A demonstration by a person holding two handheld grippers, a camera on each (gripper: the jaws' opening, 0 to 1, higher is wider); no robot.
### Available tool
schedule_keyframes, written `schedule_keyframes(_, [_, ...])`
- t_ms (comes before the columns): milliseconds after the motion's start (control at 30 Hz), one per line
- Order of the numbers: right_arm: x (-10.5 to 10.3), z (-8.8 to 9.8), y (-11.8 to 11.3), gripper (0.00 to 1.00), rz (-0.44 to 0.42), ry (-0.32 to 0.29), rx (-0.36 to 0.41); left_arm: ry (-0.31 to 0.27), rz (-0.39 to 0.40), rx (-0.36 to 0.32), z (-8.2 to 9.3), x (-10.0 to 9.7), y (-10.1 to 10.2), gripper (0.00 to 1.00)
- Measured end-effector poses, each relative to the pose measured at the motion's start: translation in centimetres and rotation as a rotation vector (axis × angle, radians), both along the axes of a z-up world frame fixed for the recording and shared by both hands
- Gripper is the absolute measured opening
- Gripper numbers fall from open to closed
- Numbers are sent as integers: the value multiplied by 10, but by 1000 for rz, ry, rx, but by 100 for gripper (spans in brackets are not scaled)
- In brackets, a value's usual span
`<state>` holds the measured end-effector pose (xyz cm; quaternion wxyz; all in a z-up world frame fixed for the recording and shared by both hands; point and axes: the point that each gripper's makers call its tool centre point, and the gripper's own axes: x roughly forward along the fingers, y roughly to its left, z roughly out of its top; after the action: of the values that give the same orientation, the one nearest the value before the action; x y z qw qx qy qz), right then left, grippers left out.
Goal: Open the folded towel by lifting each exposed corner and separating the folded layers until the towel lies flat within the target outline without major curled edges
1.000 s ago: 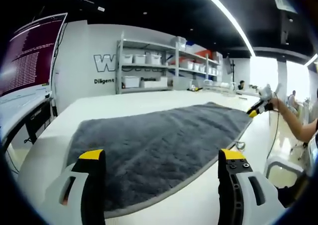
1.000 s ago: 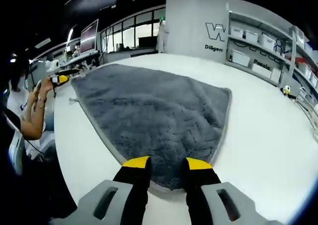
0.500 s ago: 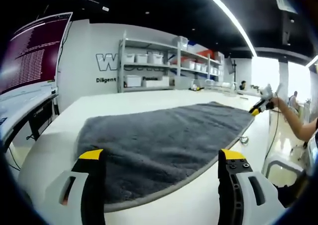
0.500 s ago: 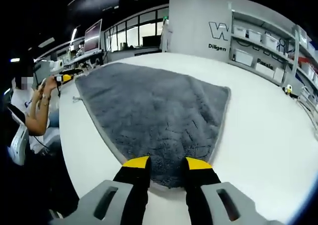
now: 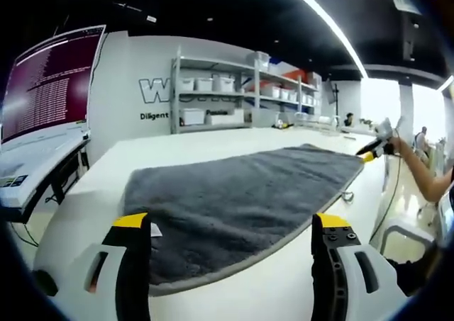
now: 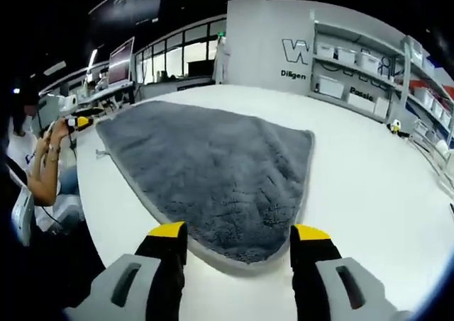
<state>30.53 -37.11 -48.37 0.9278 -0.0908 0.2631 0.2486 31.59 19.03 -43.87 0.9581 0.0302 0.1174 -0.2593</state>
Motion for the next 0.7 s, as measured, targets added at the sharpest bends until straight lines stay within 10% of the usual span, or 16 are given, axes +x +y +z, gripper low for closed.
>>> schedule_keyframes(400, [-16,30,14,99,-128,-154,43,14,24,20,-13,-14,10,95])
schedule_keyframes(700, [-30,42,28,99,-178,-222,95,-53,1,-9,-2,-25,2,95])
